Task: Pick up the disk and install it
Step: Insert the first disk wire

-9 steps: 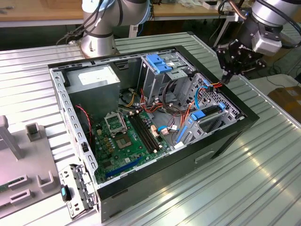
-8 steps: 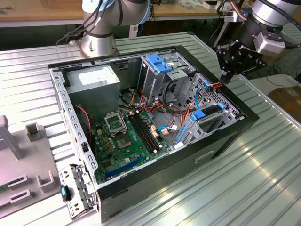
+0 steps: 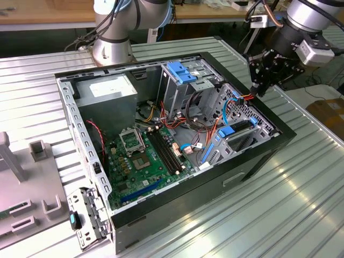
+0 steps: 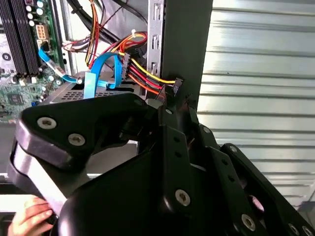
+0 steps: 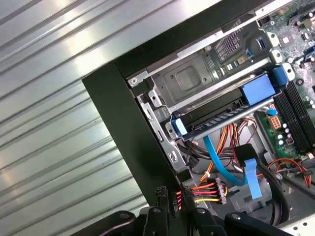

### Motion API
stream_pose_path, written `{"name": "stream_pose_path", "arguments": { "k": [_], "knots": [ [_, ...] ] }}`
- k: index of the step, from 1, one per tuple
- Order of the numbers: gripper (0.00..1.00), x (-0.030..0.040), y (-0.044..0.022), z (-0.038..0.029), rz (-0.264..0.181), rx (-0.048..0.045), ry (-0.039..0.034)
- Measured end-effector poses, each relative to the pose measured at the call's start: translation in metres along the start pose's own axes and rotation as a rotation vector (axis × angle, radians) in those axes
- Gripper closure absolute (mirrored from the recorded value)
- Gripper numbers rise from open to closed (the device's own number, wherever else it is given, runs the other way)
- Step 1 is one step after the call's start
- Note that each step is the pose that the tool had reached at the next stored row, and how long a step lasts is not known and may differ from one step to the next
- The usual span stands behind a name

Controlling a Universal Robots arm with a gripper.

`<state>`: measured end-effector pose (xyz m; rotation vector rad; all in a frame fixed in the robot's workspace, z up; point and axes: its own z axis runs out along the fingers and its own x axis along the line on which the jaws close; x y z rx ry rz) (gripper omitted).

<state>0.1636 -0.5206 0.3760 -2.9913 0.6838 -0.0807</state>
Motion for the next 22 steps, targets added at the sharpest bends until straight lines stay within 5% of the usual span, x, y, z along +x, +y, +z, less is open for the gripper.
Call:
{"name": "stream_pose_path", "arguments": {
  "k": [4, 6, 9, 10, 11, 17, 22],
  "knots": [
    [0.75, -0.0011, -0.0009, 0.0009, -0.074, -0.0097, 0.0026],
    [0.75, -0.0079, 0.0006, 0.0015, -0.075, -0.0065, 0.0153],
    [0.75, -0.0102, -0.003, 0.0021, -0.081, -0.0107, 0.0487],
    [0.75, -0.0116, -0.006, 0.0023, -0.085, -0.0143, 0.0656],
    [0.75, -0.0135, -0.0091, 0.0026, -0.09, -0.0167, 0.0712],
    [0.75, -0.0165, -0.0082, 0.0047, -0.126, -0.0105, 0.0804],
    [0.75, -0.0196, -0.0064, 0.0083, -0.135, -0.0016, 0.1056]
  ]
}}
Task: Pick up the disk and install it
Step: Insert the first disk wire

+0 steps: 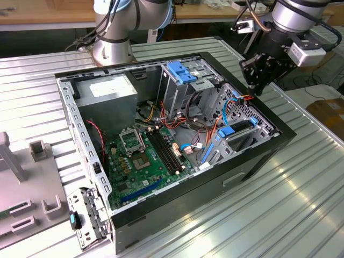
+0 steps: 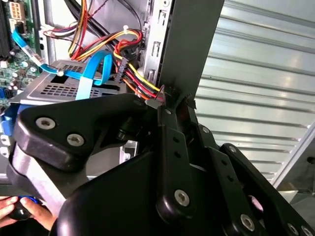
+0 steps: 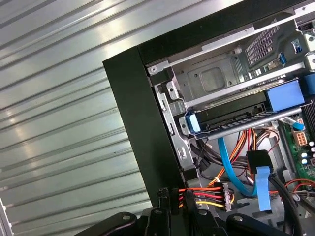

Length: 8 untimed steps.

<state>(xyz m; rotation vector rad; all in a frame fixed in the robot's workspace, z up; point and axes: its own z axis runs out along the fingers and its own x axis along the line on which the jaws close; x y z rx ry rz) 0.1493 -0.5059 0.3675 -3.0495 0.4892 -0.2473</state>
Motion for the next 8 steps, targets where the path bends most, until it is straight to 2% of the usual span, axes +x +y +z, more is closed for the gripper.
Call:
{"name": "stream_pose_path", "arguments": {
  "k": [4, 5, 6, 7, 8],
  "knots": [
    [0.75, 0.0001, 0.0008, 0.0005, -0.005, 0.0021, 0.0041],
    [0.75, -0.0005, 0.0013, 0.0006, -0.007, 0.0044, 0.01],
    [0.75, -0.0025, 0.002, 0.0004, -0.008, 0.0082, 0.0222],
    [0.75, -0.0044, 0.0027, 0.0001, -0.008, 0.0107, 0.0295],
    [0.75, -0.0054, 0.003, 0.0, -0.009, 0.0114, 0.0315]
  ]
}}
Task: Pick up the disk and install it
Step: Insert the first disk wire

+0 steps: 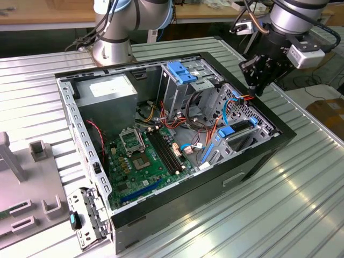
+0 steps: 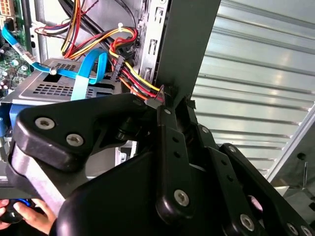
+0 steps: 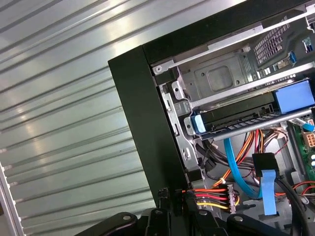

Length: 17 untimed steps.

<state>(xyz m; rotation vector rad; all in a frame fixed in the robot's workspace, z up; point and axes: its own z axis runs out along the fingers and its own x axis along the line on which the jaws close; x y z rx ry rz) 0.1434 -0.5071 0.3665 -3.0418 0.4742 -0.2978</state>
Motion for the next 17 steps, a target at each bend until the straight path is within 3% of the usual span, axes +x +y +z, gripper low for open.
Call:
{"name": "stream_pose_path", "arguments": {
  "k": [10, 12, 13, 15, 17],
  "knots": [
    [0.75, -0.0024, 0.0008, 0.0022, -0.005, -0.009, 0.0096],
    [0.76, -0.0024, 0.0008, 0.0022, -0.005, -0.0089, 0.0098],
    [0.83, -0.0024, 0.0008, 0.0022, -0.005, -0.0089, 0.0098],
    [0.84, -0.0024, 0.0008, 0.0022, -0.005, -0.0091, 0.0098],
    [0.84, -0.0011, 0.0002, -0.005, 0.006, -0.0114, 0.0101]
  ]
}}
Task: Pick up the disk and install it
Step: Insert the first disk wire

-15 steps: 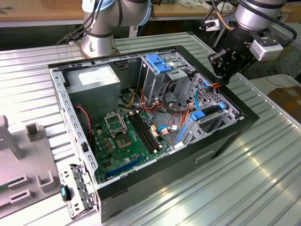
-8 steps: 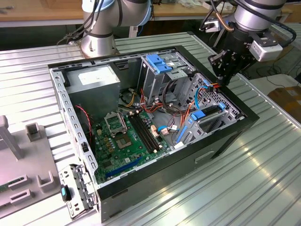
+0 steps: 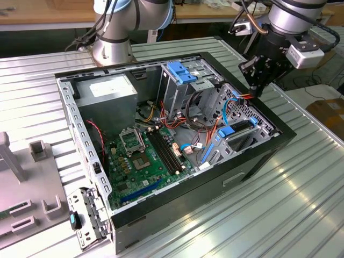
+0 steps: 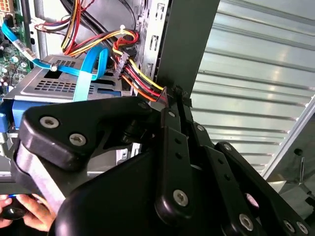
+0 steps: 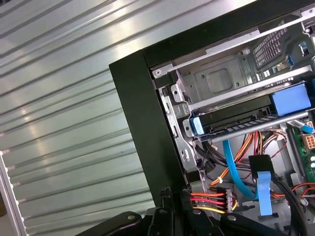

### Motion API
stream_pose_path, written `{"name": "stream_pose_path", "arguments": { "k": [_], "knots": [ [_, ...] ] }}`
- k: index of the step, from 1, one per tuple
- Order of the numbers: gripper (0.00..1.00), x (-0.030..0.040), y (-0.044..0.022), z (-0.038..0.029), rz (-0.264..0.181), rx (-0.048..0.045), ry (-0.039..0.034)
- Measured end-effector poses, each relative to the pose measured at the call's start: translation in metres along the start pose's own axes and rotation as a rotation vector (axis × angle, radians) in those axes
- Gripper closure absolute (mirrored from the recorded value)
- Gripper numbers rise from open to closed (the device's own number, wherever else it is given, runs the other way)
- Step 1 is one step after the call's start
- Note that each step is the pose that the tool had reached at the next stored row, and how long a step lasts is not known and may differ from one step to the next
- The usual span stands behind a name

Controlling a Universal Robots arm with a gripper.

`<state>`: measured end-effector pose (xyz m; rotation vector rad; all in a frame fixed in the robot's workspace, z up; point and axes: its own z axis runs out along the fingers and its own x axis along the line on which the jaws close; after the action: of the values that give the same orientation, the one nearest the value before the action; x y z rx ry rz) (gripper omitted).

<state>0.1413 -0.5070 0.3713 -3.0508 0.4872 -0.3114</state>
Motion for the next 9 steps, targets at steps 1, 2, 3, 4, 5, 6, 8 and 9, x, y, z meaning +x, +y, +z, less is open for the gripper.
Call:
{"name": "stream_pose_path", "arguments": {
  "k": [1, 2, 3, 4, 5, 6, 8, 9],
  "knots": [
    [0.84, 0.0002, -0.0001, -0.0009, 0.02, -0.0035, 0.001],
    [0.84, 0.0002, -0.0001, -0.0011, 0.064, -0.0124, 0.0039],
    [0.84, 0.0002, -0.0001, -0.0011, 0.096, -0.0187, 0.0061],
    [0.84, 0.0002, -0.0001, -0.0011, 0.124, -0.0241, 0.008],
    [0.84, 0.0002, -0.0001, -0.0011, 0.164, -0.032, 0.0108],
    [0.84, 0.0002, -0.0001, -0.001, 0.183, -0.0356, 0.0121],
    [0.84, 0.0002, 0.0, -0.0007, 0.238, -0.0462, 0.0158],
    [0.84, 0.0001, 0.0, -0.0004, 0.253, -0.0493, 0.0169]
  ]
}}
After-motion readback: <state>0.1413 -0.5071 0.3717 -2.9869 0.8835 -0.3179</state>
